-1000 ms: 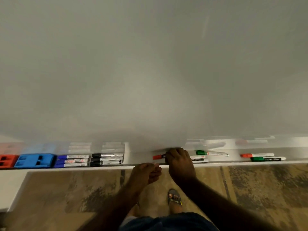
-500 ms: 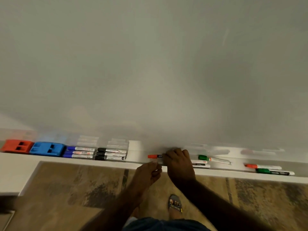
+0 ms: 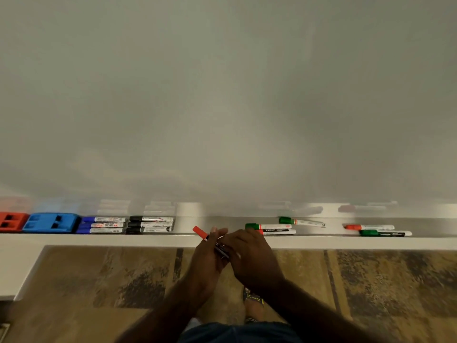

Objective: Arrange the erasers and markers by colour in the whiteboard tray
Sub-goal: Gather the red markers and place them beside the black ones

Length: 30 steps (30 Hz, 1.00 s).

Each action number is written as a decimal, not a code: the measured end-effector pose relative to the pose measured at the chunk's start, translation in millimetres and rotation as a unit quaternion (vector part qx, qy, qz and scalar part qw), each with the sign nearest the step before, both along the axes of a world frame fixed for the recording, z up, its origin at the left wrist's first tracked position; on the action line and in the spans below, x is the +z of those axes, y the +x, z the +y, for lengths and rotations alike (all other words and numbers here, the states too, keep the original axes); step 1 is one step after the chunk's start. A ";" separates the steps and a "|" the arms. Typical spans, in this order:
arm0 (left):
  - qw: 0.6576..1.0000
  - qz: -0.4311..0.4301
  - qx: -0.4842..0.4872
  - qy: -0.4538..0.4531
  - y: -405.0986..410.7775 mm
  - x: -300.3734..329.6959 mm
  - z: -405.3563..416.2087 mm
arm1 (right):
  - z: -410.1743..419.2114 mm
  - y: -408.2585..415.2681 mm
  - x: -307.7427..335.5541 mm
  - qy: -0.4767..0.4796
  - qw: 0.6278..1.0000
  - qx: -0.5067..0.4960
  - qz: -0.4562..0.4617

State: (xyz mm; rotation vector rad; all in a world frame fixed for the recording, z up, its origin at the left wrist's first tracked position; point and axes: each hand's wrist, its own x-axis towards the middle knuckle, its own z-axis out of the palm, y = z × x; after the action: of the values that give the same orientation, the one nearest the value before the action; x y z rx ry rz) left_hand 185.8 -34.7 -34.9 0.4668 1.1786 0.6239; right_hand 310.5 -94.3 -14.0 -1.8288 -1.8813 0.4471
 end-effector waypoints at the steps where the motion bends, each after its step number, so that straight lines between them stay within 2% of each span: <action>1: 1.000 -0.006 0.003 -0.010 0.7 -0.3 -1.1 | -3.5 7.7 -1.3 -0.001 1.000 -0.016 0.005; 5: 0.999 -0.026 -0.013 -0.025 3.6 1.6 -6.7 | -8.6 50.0 -12.7 -0.023 0.996 -0.068 -0.047; 8: 0.999 -0.019 -0.030 -0.020 6.2 1.1 -9.2 | -10.0 80.0 -24.5 -0.078 0.987 -0.086 -0.111; 14: 0.998 -0.018 -0.051 -0.022 11.6 3.8 -9.6 | -10.1 109.1 -40.3 -0.134 0.973 -0.073 -0.172; 30: 0.998 -0.020 -0.050 -0.046 18.7 2.5 -13.6 | -11.1 116.4 -50.4 -0.169 0.967 -0.090 -0.171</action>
State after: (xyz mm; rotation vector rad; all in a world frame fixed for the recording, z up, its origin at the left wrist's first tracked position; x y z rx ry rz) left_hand 204.5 -48.3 -32.3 0.4304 1.1340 0.4895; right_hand 426.9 -105.4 -64.4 -2.4127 -1.9194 0.4295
